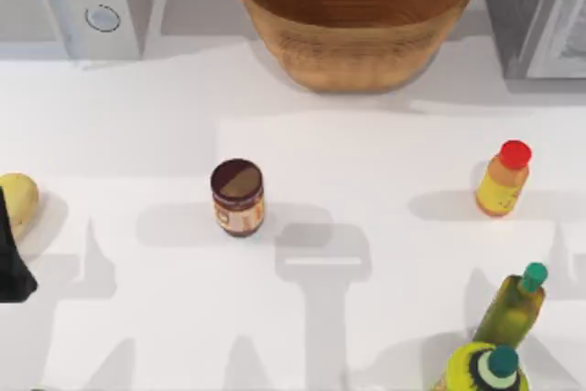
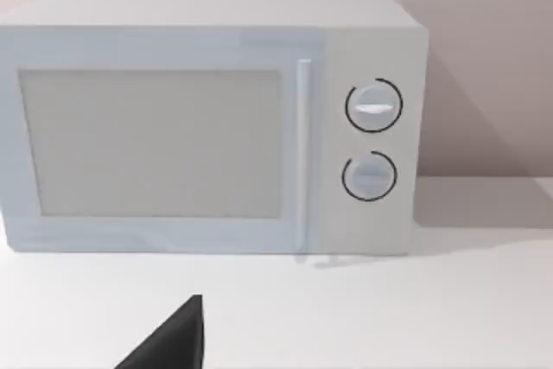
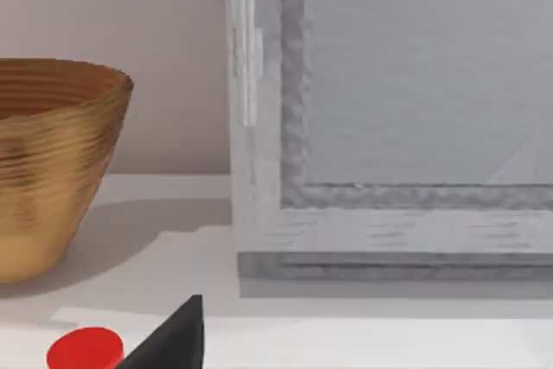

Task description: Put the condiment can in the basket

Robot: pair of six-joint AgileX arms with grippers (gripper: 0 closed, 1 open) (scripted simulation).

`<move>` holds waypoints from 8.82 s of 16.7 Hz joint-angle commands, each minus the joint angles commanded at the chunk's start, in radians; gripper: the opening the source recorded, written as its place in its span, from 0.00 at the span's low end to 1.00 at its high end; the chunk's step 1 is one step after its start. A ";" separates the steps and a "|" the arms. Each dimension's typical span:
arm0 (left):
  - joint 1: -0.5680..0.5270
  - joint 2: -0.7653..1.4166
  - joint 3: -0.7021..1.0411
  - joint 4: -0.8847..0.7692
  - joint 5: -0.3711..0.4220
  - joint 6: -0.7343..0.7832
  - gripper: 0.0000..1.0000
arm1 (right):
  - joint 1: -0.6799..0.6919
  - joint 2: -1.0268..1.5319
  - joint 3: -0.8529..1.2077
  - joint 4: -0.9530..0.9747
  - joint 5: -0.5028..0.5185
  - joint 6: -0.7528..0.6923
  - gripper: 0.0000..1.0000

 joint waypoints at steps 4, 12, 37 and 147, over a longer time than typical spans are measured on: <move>-0.003 0.030 0.022 0.009 0.027 0.017 1.00 | 0.000 0.000 0.000 0.000 0.000 0.000 1.00; -0.044 0.558 0.298 0.112 0.395 0.261 1.00 | 0.000 0.000 0.000 0.000 0.000 0.000 1.00; -0.012 2.118 0.851 0.203 1.340 1.049 1.00 | 0.000 0.000 0.000 0.000 0.000 0.000 1.00; -0.453 2.223 1.859 0.132 0.366 0.106 0.00 | 0.000 0.000 0.000 0.000 0.000 0.000 1.00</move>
